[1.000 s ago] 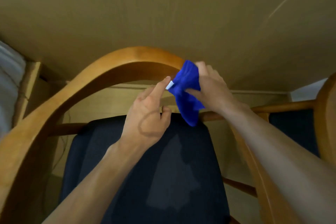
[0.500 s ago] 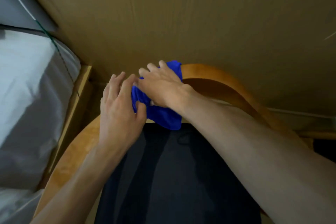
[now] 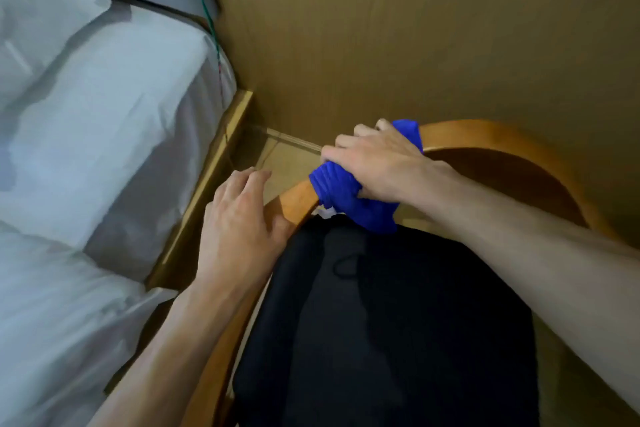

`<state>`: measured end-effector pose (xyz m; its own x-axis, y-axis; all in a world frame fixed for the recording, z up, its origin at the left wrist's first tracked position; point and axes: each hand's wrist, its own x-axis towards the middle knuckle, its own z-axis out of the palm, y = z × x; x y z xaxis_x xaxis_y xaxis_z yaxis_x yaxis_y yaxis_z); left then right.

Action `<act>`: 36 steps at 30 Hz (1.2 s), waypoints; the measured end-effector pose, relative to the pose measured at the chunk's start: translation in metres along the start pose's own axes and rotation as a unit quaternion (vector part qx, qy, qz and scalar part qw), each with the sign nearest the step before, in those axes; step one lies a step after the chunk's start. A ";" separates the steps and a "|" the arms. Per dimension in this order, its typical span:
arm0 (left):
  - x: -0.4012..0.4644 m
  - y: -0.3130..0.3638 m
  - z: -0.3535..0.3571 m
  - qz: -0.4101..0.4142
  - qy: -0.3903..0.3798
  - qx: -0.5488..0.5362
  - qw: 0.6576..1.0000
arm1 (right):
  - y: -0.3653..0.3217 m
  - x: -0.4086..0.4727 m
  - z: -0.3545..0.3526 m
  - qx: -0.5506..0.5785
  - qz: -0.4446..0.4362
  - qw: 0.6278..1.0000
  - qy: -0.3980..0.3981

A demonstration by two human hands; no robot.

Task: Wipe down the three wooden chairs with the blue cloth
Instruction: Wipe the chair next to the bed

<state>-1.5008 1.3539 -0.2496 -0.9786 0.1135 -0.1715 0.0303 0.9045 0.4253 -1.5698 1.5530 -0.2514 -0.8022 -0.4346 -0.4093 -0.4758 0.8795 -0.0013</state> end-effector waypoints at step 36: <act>-0.224 -0.120 0.004 -0.291 -0.010 -0.335 0.896 | -0.219 -0.123 0.066 0.455 -0.014 0.880 0.134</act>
<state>-1.2847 1.2216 -0.2663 -0.7845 -0.2843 -0.5511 -0.6201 0.3635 0.6953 -1.3427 1.4270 -0.2610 -0.9090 -0.3819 -0.1669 -0.1096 0.6054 -0.7884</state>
